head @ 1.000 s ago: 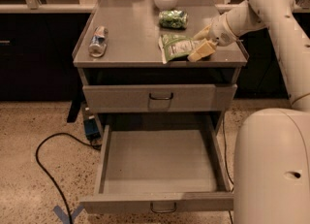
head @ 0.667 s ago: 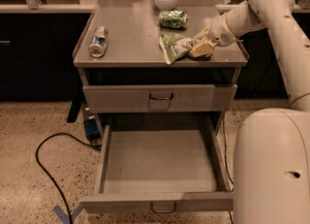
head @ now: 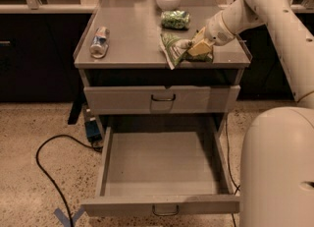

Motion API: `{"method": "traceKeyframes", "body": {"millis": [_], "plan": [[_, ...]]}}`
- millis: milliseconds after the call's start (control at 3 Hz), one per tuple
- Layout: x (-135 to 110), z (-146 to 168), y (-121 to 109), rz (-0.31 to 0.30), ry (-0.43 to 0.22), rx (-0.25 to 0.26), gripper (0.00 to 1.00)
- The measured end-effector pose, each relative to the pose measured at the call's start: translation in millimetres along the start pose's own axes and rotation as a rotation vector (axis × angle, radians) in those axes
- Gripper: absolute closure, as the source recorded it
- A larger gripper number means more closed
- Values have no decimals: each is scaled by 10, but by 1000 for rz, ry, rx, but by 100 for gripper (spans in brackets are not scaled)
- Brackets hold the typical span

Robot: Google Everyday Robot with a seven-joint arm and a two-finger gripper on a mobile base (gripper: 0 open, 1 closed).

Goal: Place green jalapeno chip bag into middle drawer

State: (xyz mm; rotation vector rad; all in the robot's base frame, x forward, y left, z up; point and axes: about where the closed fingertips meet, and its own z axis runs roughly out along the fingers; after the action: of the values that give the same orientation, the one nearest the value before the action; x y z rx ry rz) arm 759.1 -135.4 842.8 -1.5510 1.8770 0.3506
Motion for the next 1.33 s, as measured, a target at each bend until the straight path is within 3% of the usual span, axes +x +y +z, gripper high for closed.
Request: {"method": "traceKeyframes", "body": {"millis": [333,667,1000,1333], "plan": [[-78,-4,116,-9,-1,-2,100],[-518,-594,335,-23,-73,127,100],[-938,-1046,717,-47,-157,231,100],[-1001,-935,1246,-49,-202,213,100]]}}
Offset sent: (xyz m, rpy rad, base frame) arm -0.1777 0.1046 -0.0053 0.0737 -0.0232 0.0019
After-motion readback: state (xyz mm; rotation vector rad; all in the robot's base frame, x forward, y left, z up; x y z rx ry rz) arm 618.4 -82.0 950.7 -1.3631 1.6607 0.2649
